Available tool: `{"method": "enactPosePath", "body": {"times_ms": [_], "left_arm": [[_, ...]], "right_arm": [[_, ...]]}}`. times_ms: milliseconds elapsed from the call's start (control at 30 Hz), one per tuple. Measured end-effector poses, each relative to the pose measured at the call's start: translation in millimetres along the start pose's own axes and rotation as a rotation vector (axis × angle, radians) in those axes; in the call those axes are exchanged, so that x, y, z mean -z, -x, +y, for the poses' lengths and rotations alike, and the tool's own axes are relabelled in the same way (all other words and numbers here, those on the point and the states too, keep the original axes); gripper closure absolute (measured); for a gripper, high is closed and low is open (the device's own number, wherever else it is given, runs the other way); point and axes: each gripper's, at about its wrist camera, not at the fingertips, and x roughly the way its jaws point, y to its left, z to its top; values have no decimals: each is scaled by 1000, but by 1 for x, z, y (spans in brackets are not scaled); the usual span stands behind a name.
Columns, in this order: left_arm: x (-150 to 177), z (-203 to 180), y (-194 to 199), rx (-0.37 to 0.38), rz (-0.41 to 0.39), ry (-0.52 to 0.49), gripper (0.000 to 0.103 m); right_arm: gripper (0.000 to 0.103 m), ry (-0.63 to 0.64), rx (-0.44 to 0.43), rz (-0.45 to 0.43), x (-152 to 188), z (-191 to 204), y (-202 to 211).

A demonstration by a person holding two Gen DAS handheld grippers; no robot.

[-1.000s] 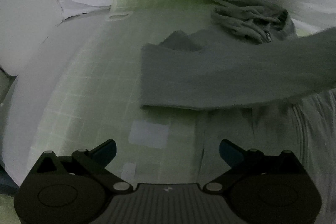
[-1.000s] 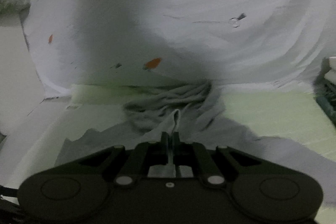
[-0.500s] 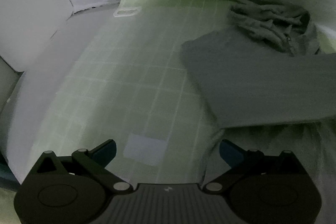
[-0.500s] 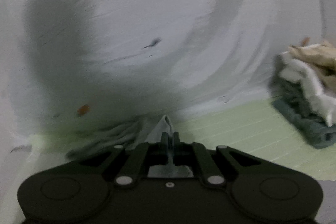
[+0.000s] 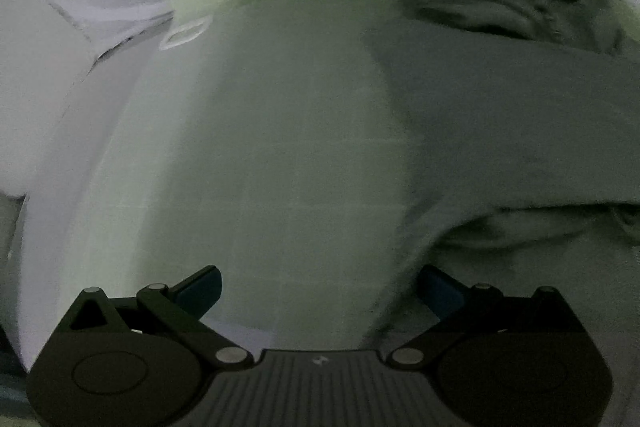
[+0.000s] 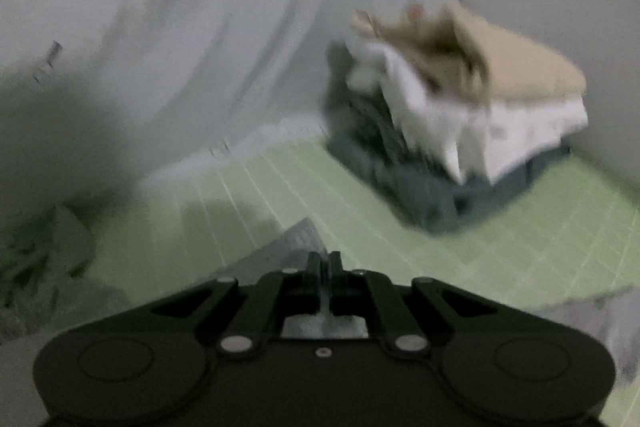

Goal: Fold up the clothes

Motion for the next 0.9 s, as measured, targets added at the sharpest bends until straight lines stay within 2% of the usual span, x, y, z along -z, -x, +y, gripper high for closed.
{"method": "enactPosePath", "body": {"times_ms": [67, 200, 333, 367, 400, 467, 533, 600, 733, 900], "left_arm": [[0, 10, -5, -12, 17, 42, 0], [1, 27, -9, 30, 32, 95, 0], [0, 23, 1, 53, -10, 74, 0], [-1, 23, 5, 67, -21, 78, 0], [-2, 23, 9, 86, -38, 90, 0], [-6, 24, 15, 142, -73, 130, 0], [-10, 24, 17, 208, -92, 152, 0], [-14, 20, 17, 267, -101, 143, 0], [-23, 1, 9, 304, -73, 64, 0], [-25, -14, -1, 333, -52, 20, 0]], "right_arm": [[100, -47, 5, 40, 7, -6, -9], [99, -69, 15, 98, 19, -11, -23], [96, -69, 42, 148, 28, -11, -28], [83, -67, 50, 155, 31, -12, -27], [55, -71, 59, 161, 32, -13, -27], [35, -95, 56, 164, 36, -15, -25], [26, -100, 27, 171, 40, -14, -23], [0, -68, 1, 172, 46, -7, -22], [0, -12, -55, 187, 55, 5, -25], [0, 16, -54, 193, 62, 16, -28]]}}
